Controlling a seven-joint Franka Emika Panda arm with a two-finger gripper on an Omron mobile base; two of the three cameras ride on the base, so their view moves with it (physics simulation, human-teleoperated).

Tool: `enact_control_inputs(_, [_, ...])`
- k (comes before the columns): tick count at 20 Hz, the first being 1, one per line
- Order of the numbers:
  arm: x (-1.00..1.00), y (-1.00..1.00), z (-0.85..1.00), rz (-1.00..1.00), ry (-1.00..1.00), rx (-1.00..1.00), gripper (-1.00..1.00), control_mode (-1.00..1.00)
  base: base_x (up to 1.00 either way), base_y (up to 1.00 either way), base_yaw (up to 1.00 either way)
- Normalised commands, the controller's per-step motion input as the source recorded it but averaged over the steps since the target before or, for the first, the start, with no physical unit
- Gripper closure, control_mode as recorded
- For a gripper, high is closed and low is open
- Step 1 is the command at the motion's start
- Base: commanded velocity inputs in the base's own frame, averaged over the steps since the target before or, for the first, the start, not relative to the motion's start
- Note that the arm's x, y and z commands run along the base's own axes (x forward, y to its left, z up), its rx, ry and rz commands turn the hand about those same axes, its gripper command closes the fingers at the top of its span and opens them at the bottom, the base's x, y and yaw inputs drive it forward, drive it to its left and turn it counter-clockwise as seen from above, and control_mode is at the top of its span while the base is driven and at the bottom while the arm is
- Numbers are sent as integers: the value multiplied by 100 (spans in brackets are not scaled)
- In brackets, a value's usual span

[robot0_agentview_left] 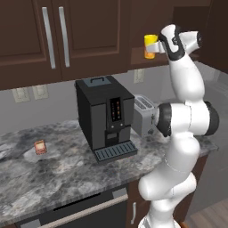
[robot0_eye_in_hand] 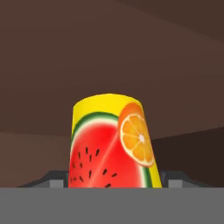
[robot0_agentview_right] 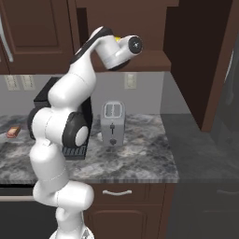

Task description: Move the cup from next to the sink to the open cabinet. Then, move the bowl with the pear to the fridge to clear the area for faucet cleaning.

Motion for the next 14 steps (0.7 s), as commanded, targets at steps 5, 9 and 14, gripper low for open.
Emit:
enact_control_inputs(5, [54,0,-1,0,0,3,100,-100,0,0,0])
enact_control_inputs(9, [45,0,-13,0,0,5,100,-100,0,0,0])
enact_control_inputs(14, [26,0,-26,0,0,0,-100,-100,0,0,0])
